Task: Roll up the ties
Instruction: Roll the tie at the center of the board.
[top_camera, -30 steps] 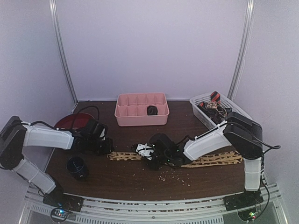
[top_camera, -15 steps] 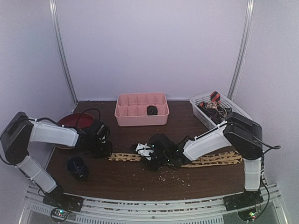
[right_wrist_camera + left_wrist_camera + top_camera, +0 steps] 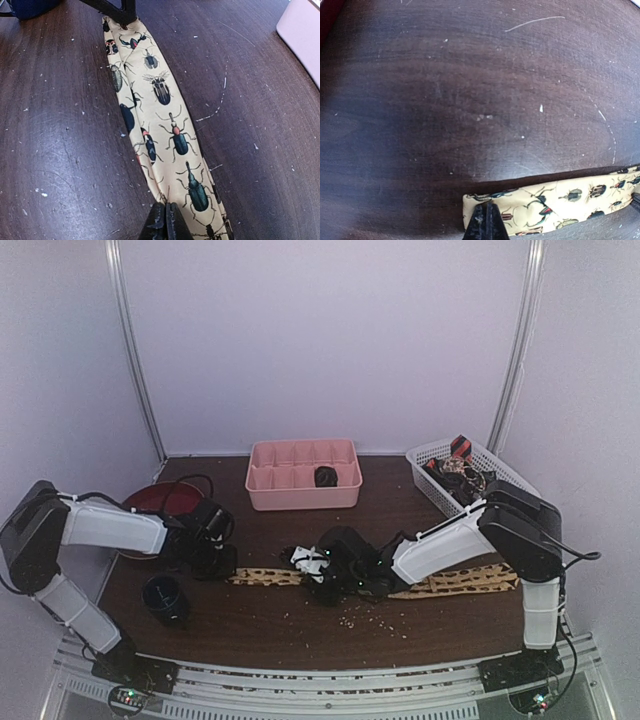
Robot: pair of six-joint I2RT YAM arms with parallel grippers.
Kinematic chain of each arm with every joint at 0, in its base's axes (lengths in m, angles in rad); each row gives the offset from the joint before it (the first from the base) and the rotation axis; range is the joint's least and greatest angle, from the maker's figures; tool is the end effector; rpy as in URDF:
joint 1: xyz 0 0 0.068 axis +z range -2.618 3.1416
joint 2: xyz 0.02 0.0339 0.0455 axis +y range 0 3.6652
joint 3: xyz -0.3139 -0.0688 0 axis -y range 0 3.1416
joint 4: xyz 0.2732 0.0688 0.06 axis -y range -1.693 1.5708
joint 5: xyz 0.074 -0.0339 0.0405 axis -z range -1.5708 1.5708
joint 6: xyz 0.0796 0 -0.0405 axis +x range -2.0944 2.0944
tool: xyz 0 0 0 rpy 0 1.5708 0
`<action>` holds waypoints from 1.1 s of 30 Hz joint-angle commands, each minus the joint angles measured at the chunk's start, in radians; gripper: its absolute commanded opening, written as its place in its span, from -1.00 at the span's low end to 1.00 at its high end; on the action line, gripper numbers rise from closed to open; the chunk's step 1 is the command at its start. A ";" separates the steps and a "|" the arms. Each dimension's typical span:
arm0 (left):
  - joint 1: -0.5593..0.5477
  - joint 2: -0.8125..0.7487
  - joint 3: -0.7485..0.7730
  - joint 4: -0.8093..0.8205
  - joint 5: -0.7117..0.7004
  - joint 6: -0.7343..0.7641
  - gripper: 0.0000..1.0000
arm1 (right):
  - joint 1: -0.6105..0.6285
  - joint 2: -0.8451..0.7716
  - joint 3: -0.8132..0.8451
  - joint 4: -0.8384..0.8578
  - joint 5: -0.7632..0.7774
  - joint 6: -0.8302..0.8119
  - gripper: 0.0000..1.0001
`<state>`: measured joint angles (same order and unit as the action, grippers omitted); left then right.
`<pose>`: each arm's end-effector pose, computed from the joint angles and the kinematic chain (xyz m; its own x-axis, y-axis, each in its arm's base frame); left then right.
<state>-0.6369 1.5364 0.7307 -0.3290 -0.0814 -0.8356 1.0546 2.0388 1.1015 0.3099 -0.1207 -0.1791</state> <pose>0.2502 -0.1771 0.1327 -0.9079 -0.2479 -0.3380 -0.1614 0.9510 -0.2639 0.2363 0.4357 0.1191 -0.1227 -0.5746 -0.8092 -0.9485 0.3078 -0.0747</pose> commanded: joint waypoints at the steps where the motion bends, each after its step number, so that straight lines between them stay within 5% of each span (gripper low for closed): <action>1: -0.005 0.021 -0.052 -0.011 0.006 -0.003 -1.00 | 0.005 0.016 -0.006 -0.063 -0.013 0.013 -0.88; 10: -0.005 0.005 0.019 -0.066 0.005 0.080 -1.00 | 0.003 0.017 0.017 -0.120 -0.100 0.023 -0.66; 15: -0.001 -0.063 0.036 -0.095 -0.020 0.110 -1.00 | 0.002 -0.025 0.048 -0.105 -0.166 0.186 -0.49; 23: 0.015 -0.095 -0.005 -0.041 0.008 0.103 -0.88 | 0.001 0.004 0.085 0.053 -0.189 0.586 -0.67; 33: 0.030 -0.121 -0.005 -0.059 0.005 0.098 -0.82 | 0.010 0.072 0.166 0.067 -0.098 0.738 -0.83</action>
<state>-0.6205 1.4418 0.7383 -0.3939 -0.0822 -0.7418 1.0565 2.0640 1.2312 0.3645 -0.2592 0.4587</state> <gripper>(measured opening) 0.076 0.096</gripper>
